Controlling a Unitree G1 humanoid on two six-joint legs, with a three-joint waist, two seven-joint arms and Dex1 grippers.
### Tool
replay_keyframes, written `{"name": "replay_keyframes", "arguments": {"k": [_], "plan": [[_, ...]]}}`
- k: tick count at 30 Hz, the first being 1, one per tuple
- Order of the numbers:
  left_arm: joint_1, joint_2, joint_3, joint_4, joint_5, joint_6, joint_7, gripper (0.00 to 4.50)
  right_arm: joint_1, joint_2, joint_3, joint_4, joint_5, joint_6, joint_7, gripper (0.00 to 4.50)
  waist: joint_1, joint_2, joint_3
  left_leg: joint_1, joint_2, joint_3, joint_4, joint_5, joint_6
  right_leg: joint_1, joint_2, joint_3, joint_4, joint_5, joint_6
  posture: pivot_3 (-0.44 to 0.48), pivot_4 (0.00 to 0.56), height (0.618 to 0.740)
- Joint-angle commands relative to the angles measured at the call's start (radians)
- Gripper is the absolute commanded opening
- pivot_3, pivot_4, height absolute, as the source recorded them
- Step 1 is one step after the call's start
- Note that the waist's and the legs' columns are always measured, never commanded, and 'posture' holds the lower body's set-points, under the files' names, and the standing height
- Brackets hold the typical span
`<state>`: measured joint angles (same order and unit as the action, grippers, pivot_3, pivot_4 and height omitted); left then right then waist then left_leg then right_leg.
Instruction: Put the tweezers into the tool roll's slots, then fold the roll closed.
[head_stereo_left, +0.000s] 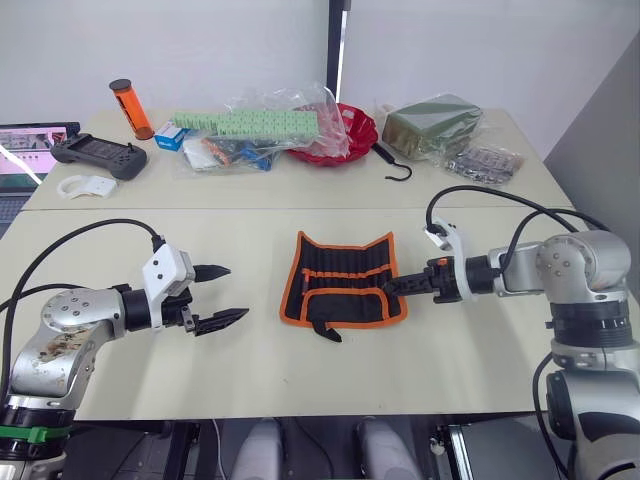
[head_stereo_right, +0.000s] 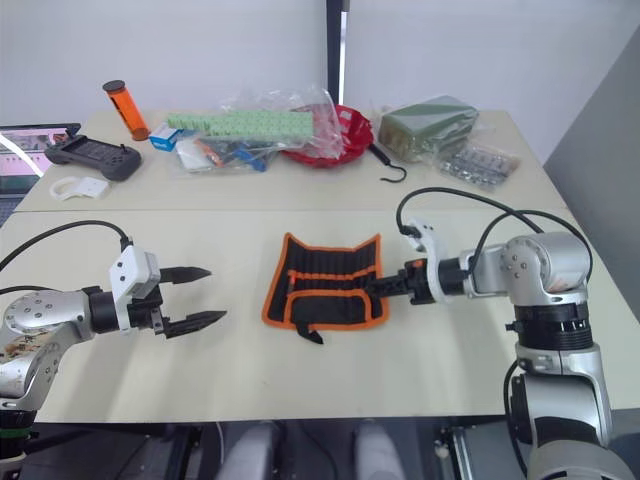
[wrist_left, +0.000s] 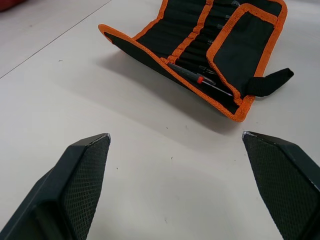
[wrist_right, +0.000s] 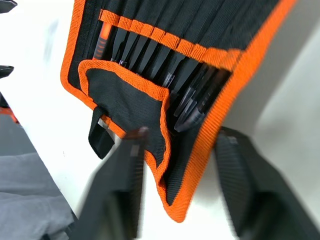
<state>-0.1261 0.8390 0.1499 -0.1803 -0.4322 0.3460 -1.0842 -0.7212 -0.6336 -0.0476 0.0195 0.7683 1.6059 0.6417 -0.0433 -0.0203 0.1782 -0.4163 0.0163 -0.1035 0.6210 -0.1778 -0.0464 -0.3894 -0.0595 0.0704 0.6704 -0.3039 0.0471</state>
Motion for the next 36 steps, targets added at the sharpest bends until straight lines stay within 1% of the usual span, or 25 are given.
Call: {"name": "replay_keyframes", "arguments": {"k": [1, 2, 10, 16, 20, 23, 36], "plan": [[-0.020, 0.010, 0.007, -0.006, 0.001, -0.019, -0.009, 4.50, 0.005, -0.001, -0.032, -0.009, 0.037, 0.009, -0.013, 0.40, 0.000, 0.000, 0.000, 0.000, 0.000, 0.000, 0.000, 0.000, 0.000, 0.000, 0.000, 0.000, 0.000, 0.000, 0.000, 0.000, 0.150, 0.740], [-0.020, 0.009, 0.008, -0.006, 0.001, -0.019, -0.009, 4.50, 0.006, -0.004, -0.036, -0.006, 0.041, 0.009, -0.015, 0.05, 0.000, 0.000, 0.000, 0.000, 0.000, 0.000, 0.000, 0.000, 0.000, 0.000, 0.000, 0.000, 0.000, 0.000, 0.000, 0.000, 0.150, 0.740], [-0.021, 0.011, 0.023, 0.003, 0.002, -0.017, 0.000, 4.50, -0.047, 0.007, -0.048, -0.018, 0.090, 0.009, -0.023, 0.05, 0.000, 0.000, 0.000, 0.000, 0.000, 0.000, 0.000, 0.000, 0.000, 0.000, 0.000, 0.000, 0.000, 0.000, 0.000, 0.000, 0.150, 0.740], [-0.019, 0.012, 0.022, -0.004, 0.000, -0.015, 0.003, 4.50, -0.100, 0.078, -0.019, -0.009, 0.112, 0.009, -0.080, 0.05, -0.002, 0.000, 0.000, 0.000, 0.000, 0.000, 0.000, 0.000, 0.000, 0.000, 0.000, 0.000, 0.000, 0.000, 0.000, 0.000, 0.150, 0.740], [-0.017, 0.008, 0.018, -0.011, 0.001, -0.012, 0.009, 4.50, -0.120, 0.157, 0.017, -0.002, 0.080, 0.009, -0.128, 0.05, -0.003, 0.000, 0.000, 0.000, 0.000, 0.000, 0.000, 0.000, 0.000, 0.000, 0.000, 0.000, 0.000, 0.000, 0.000, 0.000, 0.150, 0.740], [-0.017, 0.007, 0.015, -0.015, 0.002, -0.012, 0.011, 4.50, -0.129, 0.192, 0.043, 0.005, 0.049, 0.009, -0.148, 0.05, -0.001, 0.000, 0.000, 0.000, 0.000, 0.000, 0.000, 0.000, 0.000, 0.000, 0.000, 0.000, 0.001, 0.000, 0.000, 0.000, 0.150, 0.740], [-0.009, -0.002, 0.010, -0.033, -0.003, -0.005, 0.027, 4.50, -0.142, 0.258, 0.168, 0.052, -0.067, -0.054, -0.145, 0.05, -0.002, 0.000, 0.000, 0.000, 0.000, 0.000, 0.000, 0.000, 0.000, 0.000, 0.000, 0.000, 0.001, 0.000, 0.000, 0.000, 0.150, 0.740]]}}
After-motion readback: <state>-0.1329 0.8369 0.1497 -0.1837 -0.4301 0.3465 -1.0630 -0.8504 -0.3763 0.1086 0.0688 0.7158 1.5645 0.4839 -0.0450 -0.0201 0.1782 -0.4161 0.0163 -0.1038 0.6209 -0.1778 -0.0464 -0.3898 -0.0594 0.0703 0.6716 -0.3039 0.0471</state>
